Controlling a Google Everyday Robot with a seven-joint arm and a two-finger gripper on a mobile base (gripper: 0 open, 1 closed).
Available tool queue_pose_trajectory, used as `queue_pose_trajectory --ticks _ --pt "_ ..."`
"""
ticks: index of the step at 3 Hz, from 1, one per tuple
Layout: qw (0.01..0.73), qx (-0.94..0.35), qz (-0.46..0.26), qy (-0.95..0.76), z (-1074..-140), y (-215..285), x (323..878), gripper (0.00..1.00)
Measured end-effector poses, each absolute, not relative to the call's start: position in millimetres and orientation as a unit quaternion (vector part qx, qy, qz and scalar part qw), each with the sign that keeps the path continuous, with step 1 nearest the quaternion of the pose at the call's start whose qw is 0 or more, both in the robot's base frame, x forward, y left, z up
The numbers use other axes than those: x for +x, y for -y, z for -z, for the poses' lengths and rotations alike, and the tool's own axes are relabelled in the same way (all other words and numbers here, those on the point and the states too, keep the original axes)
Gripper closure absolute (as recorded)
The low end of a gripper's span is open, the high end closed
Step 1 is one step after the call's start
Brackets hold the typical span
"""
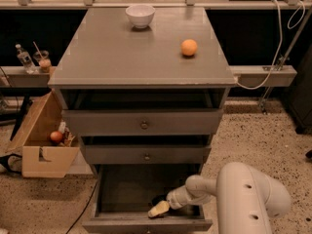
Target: Place sponge into bottom drawer
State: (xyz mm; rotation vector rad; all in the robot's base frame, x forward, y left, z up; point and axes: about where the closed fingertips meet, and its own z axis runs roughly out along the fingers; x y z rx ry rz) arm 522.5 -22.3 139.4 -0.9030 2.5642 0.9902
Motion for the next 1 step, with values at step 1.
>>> queue_pose_trajectory --ticks 1 --pt "0.124 -0.309 -0.339 -0.880 -139.5 21.4 524.4 0.00"
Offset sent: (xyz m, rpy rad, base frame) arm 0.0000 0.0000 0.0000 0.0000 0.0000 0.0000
